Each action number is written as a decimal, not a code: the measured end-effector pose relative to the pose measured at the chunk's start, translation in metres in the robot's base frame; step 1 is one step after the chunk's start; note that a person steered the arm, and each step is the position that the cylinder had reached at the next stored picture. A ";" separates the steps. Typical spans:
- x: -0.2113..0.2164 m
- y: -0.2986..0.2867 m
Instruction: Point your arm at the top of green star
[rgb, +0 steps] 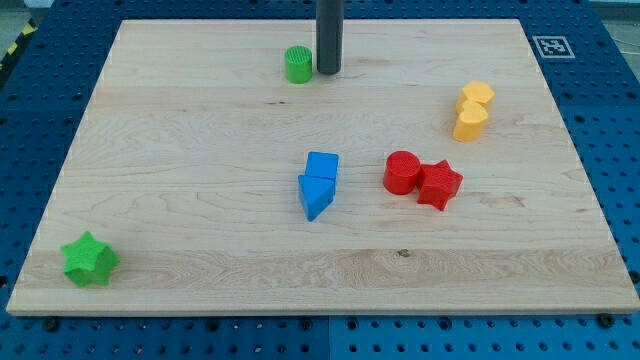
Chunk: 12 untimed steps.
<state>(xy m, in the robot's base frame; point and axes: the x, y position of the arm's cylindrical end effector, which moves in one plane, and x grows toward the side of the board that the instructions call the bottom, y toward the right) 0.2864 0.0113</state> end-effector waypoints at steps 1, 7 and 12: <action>0.004 0.007; 0.123 -0.095; 0.188 -0.217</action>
<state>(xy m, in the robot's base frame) 0.4741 -0.2055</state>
